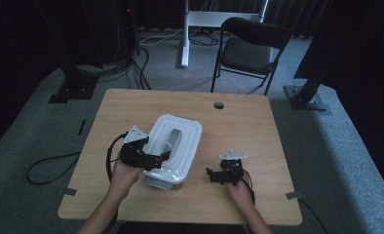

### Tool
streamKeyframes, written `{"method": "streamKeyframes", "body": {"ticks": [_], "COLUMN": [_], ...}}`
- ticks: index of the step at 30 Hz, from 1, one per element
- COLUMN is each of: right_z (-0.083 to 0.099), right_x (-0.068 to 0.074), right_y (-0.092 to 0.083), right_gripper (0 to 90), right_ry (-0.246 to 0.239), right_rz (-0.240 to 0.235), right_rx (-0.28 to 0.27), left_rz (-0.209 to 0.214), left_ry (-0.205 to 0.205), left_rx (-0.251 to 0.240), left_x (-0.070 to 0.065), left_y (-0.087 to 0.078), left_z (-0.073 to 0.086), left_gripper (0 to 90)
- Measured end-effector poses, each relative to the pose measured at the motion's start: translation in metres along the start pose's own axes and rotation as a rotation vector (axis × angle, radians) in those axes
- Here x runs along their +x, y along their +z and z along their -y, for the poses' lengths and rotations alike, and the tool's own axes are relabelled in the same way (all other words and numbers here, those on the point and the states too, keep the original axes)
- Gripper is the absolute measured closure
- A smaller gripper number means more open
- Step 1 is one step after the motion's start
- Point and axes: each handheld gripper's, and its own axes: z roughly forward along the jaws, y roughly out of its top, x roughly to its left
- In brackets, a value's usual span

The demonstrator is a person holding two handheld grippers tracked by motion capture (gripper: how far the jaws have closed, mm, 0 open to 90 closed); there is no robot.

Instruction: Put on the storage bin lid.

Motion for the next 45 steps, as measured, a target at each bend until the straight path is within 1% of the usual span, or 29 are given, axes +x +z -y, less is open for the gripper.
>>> {"method": "streamKeyframes", "body": {"ticks": [1,3,5,7,8,9,11,13,14,15,17,19,21,23,24,26,28,29,31,33,35,36,37,38,40,45], "right_z": [0.000,0.000,0.000,0.000,0.000,0.000,0.000,0.000,0.000,0.000,0.000,0.000,0.000,0.000,0.000,0.000,0.000,0.000,0.000,0.000,0.000,0.000,0.000,0.000,0.000,0.000], "right_x": [0.000,-0.001,-0.001,-0.002,-0.002,-0.002,-0.002,-0.002,-0.002,-0.002,-0.002,-0.002,-0.002,-0.002,-0.002,-0.003,-0.003,-0.003,-0.003,-0.003,-0.003,-0.003,-0.004,-0.004,-0.004,-0.004], "right_y": [0.000,0.000,0.000,0.000,0.000,0.000,0.000,0.001,0.001,0.001,0.001,0.001,0.001,0.001,0.001,0.001,0.000,0.000,0.000,0.000,0.000,0.000,0.000,0.000,-0.001,-0.001], "right_gripper": [12.0,12.0,12.0,12.0,12.0,12.0,12.0,12.0,12.0,12.0,12.0,12.0,12.0,12.0,12.0,12.0,12.0,12.0,12.0,12.0,12.0,12.0,12.0,12.0,12.0,12.0], "right_ry": [0.001,0.004,0.004,0.005,0.005,0.005,0.005,0.005,0.006,0.005,0.008,0.008,0.009,0.008,0.008,0.008,0.011,0.011,0.011,0.009,0.011,0.012,0.013,0.015,0.014,0.014], "right_rz": [0.000,0.002,0.005,0.006,0.005,0.005,0.004,0.005,0.003,0.000,-0.005,-0.009,-0.012,-0.010,-0.010,-0.007,-0.008,-0.006,-0.007,-0.004,-0.006,-0.003,-0.003,-0.004,-0.001,-0.001], "right_rx": [-0.001,-0.003,-0.002,-0.003,-0.003,-0.003,-0.002,0.000,-0.001,-0.002,0.004,0.006,0.006,0.006,0.006,0.003,0.003,0.003,0.004,0.004,0.005,0.004,0.003,0.003,0.002,0.000], "left_rz": [0.001,-0.010,-0.009,-0.021,-0.017,-0.004,-0.026,-0.037,-0.042,-0.055,-0.076,-0.100,-0.126,-0.141,-0.151,-0.180,-0.215,-0.226,-0.246,-0.266,-0.274,-0.306,-0.313,-0.320,-0.335,-0.339], "left_ry": [0.005,0.011,0.016,0.017,0.012,0.008,0.002,-0.008,-0.006,-0.010,-0.019,-0.025,-0.037,-0.050,-0.054,-0.062,-0.064,-0.065,-0.075,-0.097,-0.099,-0.089,-0.086,-0.084,-0.088,-0.100], "left_rx": [-0.003,-0.028,-0.048,-0.051,-0.051,-0.053,-0.073,-0.080,-0.093,-0.091,-0.105,-0.095,-0.102,-0.099,-0.110,-0.125,-0.119,-0.128,-0.114,-0.119,-0.130,-0.143,-0.153,-0.143,-0.144,-0.108], "left_x": [0.002,0.005,0.011,0.016,0.019,0.022,0.029,0.035,0.038,0.042,0.048,0.054,0.060,0.065,0.067,0.071,0.075,0.078,0.084,0.091,0.095,0.096,0.097,0.098,0.099,0.103], "left_y": [-0.002,-0.005,-0.008,-0.011,-0.012,-0.014,-0.016,-0.018,-0.018,-0.019,-0.019,-0.018,-0.016,-0.015,-0.015,-0.014,-0.012,-0.011,-0.008,-0.006,-0.003,-0.001,0.001,0.003,0.006,0.015], "left_z": [0.000,0.001,0.002,0.004,0.004,0.005,0.008,0.011,0.013,0.015,0.019,0.023,0.028,0.032,0.034,0.037,0.040,0.042,0.046,0.052,0.058,0.063,0.067,0.069,0.074,0.082], "left_gripper": [0.2,0.2,0.3,0.3,0.3,0.3,0.3,0.3,0.3,0.3,0.3,0.3,0.3,0.2,0.3,0.3,0.3,0.3,0.3,0.3,0.3,0.3,0.3,0.3,0.3,0.2]}}
